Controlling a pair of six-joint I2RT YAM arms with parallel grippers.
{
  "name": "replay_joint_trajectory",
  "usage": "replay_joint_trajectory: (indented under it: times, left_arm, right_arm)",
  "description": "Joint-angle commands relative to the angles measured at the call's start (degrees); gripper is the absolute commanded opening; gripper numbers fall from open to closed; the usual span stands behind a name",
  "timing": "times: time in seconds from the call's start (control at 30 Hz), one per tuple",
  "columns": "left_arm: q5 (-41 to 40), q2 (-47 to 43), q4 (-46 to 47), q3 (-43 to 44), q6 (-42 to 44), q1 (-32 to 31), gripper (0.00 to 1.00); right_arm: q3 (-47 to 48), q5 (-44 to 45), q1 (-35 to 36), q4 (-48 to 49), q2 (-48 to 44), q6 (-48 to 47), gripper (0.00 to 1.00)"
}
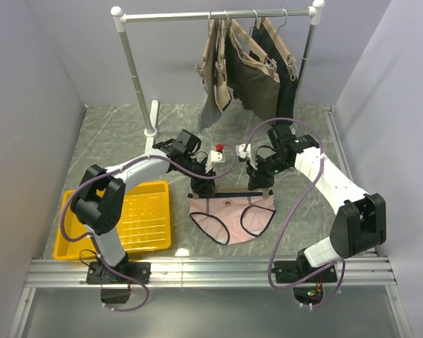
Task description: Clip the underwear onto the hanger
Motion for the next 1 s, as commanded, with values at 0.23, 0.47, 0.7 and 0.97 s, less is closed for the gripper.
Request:
replay_joint_trajectory:
  times: [0.23,0.47,0.7,0.97]
  left_arm:
    - [3.19,-1.47,-1.34,-0.86,1.29,0.67,0.26]
    - [3.63,-7.36,-6.07,-0.42,-1.44,2.42,0.0]
    - [-1.63,-17.02,-11.97,-5.25,-2.14,4.71,0.0]
    - [-3.15,-16.78,-20.22,2.98,-5.05,14.45,0.0]
  right_arm:
    - [3.26,-3.53,-1.05,0.32,-3.19,-0.45,0.0]
    - [4.4,-2.57,-1.05,3.82,-4.41,4.98,0.19]
    - [3.26,-2.48,-1.49,14.64,-9.95,16.84,0.75]
    - [9.22,-3.89,-6.58,23.87,-11.45,35.83,0.91]
